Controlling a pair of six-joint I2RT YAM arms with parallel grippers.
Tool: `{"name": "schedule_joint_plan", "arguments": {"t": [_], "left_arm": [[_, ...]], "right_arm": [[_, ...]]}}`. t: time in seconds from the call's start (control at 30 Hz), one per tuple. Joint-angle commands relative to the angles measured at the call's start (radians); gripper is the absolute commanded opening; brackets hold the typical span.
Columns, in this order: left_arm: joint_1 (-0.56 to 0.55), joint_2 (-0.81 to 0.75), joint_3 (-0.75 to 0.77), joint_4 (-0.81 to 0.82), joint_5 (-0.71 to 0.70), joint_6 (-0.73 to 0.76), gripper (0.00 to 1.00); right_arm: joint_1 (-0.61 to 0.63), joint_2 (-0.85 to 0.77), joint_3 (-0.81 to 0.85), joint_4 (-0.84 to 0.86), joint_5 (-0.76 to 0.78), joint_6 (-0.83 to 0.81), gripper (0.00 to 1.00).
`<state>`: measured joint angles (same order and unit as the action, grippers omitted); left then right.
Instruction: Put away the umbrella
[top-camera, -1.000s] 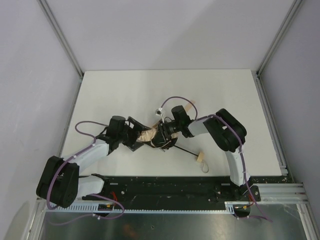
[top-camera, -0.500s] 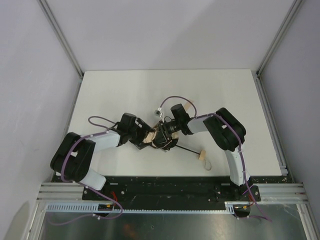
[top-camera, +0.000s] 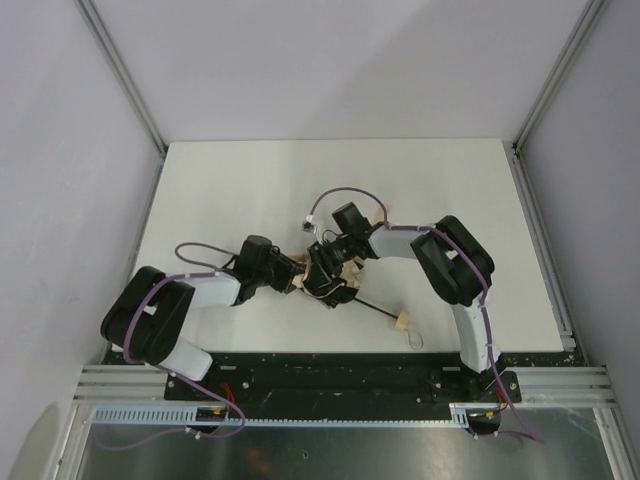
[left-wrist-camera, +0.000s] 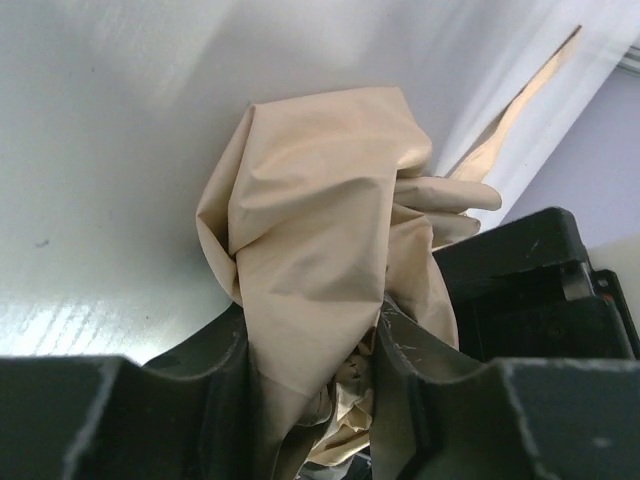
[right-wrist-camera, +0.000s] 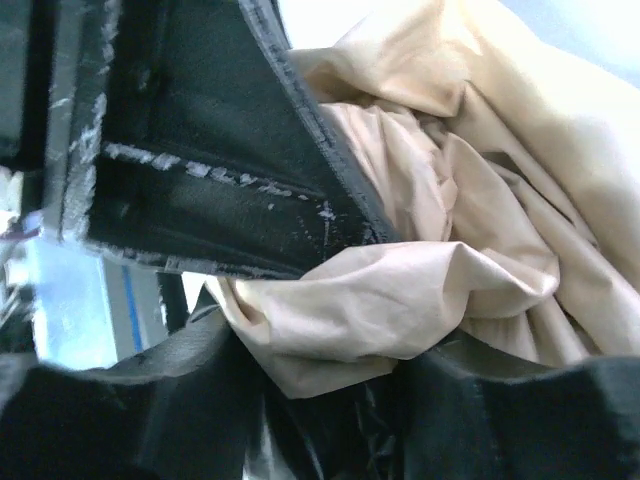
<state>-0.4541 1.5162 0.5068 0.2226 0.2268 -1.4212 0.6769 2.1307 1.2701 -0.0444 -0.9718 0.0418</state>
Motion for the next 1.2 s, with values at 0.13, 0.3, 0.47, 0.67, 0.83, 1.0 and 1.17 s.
{"name": "schedule_joint_plan", "arguments": {"t": [0.13,0.3,0.47,0.67,0.83,1.0,1.17], "left_arm": [[-0.005,-0.054,-0.024,-0.147,-0.03,-0.024,0.0],[0.016,-0.053,-0.008,-0.195,0.029,-0.067,0.0],[0.03,-0.036,0.017,-0.258,0.085,-0.093,0.0],[0.032,-0.024,0.035,-0.302,0.113,-0.113,0.0],[0.03,-0.018,0.048,-0.335,0.13,-0.121,0.0],[0.031,-0.024,0.065,-0.358,0.139,-0.115,0.0],[0.033,-0.034,0.096,-0.361,0.118,-0.067,0.0]], "right_arm": [[0.111,-0.307,-0.078,-0.216,0.654,-0.035,0.91],[0.188,-0.449,-0.193,-0.122,0.727,-0.103,0.99],[0.313,-0.418,-0.249,-0.021,0.849,-0.162,0.98],[0.442,-0.289,-0.253,0.124,1.195,-0.197,0.93],[0.47,-0.172,-0.253,0.182,1.4,-0.235,0.69],[0.456,-0.085,-0.256,0.142,1.418,-0.227,0.19],[0.395,-0.11,-0.28,0.12,1.198,-0.181,0.01]]}}
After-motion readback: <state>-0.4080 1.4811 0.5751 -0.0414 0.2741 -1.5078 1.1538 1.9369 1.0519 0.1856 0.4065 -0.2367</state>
